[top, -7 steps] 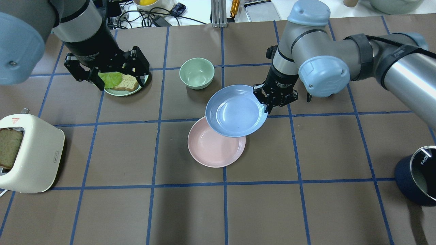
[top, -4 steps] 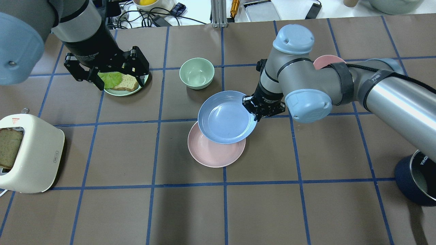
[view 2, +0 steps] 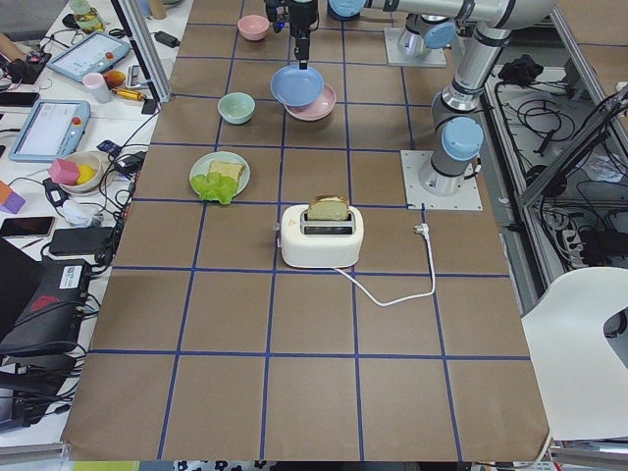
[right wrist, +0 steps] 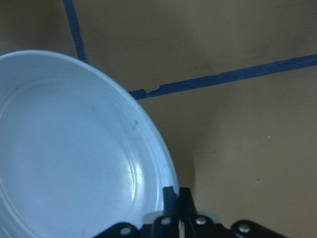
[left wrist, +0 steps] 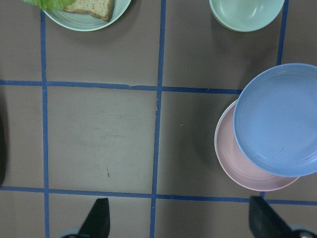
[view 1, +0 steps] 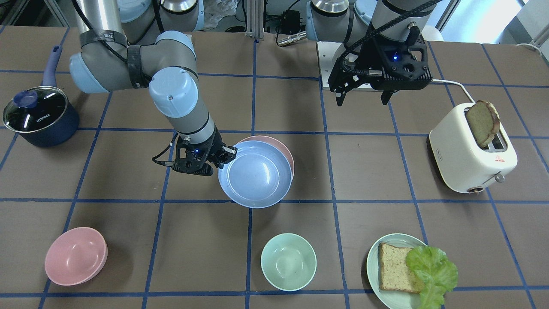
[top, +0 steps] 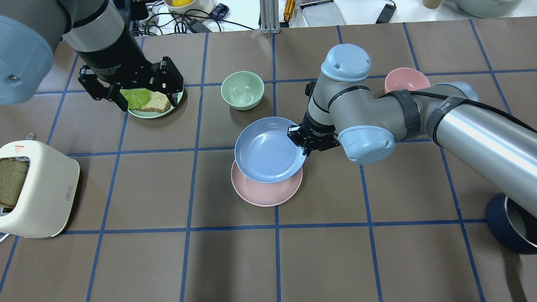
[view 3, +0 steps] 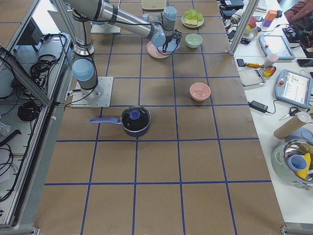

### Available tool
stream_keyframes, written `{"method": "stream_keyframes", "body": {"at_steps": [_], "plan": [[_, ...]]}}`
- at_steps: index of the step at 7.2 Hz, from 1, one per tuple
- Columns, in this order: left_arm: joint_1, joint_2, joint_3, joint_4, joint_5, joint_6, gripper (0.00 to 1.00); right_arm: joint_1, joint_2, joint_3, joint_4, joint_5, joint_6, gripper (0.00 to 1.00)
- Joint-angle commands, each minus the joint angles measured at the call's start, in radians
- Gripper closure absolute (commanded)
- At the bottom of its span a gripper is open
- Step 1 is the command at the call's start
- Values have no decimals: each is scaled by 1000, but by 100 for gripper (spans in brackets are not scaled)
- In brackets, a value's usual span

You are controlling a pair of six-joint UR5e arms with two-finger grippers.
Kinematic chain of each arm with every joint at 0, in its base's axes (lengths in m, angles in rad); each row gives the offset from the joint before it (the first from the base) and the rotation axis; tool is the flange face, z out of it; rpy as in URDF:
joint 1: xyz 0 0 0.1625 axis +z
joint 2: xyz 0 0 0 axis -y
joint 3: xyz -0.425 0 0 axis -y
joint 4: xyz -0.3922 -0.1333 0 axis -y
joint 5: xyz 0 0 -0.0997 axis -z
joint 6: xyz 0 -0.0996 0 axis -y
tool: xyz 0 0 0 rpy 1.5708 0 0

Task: Stack three plates with pink and blue
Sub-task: 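Lower the blue plate onto the pink plate and open the right gripper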

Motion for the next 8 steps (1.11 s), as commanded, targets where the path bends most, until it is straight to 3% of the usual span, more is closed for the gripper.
{"method": "stream_keyframes", "body": {"at_steps": [1,8], "plan": [[0,3,0,0,2,0,0,24,1,1,-2,-2,31,100],[0,7,0,-2,5,0,0,24,1,61,-73,0,30,100]]}}
